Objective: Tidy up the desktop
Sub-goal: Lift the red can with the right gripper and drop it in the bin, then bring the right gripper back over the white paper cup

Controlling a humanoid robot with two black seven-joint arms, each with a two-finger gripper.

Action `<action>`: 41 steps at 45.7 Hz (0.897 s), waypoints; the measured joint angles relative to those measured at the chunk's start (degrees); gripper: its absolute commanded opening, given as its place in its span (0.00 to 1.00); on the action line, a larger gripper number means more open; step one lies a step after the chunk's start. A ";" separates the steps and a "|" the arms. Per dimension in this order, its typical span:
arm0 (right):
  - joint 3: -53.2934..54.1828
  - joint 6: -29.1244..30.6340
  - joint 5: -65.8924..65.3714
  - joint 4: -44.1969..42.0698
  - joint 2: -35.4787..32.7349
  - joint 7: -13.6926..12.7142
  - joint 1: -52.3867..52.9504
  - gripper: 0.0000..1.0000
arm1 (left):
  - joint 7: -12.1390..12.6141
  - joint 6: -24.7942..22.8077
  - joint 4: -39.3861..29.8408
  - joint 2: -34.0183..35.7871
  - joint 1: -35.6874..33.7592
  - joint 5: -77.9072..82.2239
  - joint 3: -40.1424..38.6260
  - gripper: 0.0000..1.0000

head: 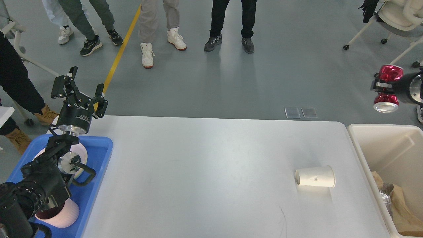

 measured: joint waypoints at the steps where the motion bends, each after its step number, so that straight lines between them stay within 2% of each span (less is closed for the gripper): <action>1: 0.00 -0.63 0.64 -1.01 -0.07 0.00 -1.66 0.16 | 0.00 0.00 0.00 -0.01 0.00 0.00 0.00 0.96; 6: 0.22 -3.99 4.56 -5.73 -0.34 0.02 -10.60 0.20 | 0.00 0.00 -0.01 -0.02 0.00 0.00 0.00 0.96; 8: 0.43 -4.85 5.68 -7.24 -0.38 0.01 -13.42 0.26 | 0.00 0.00 -0.01 -0.02 0.00 0.00 0.00 0.96; 13: 1.18 -5.96 6.97 -10.83 -0.42 0.01 -19.83 0.62 | 0.00 0.00 -0.02 -0.04 0.00 0.00 0.00 0.96; 15: 1.65 -6.15 7.14 -11.84 -0.41 0.01 -22.07 0.72 | 0.00 0.00 -0.02 -0.04 0.00 0.00 0.00 0.96; 19: 3.23 -6.36 7.82 -13.22 -0.19 0.01 -25.55 1.00 | 0.00 0.00 -0.02 -0.04 0.00 0.00 0.00 0.96; 41: 6.20 -5.69 11.12 -12.60 -0.09 0.11 -28.67 1.00 | 0.00 0.00 -0.02 -0.01 0.00 0.00 -0.02 0.96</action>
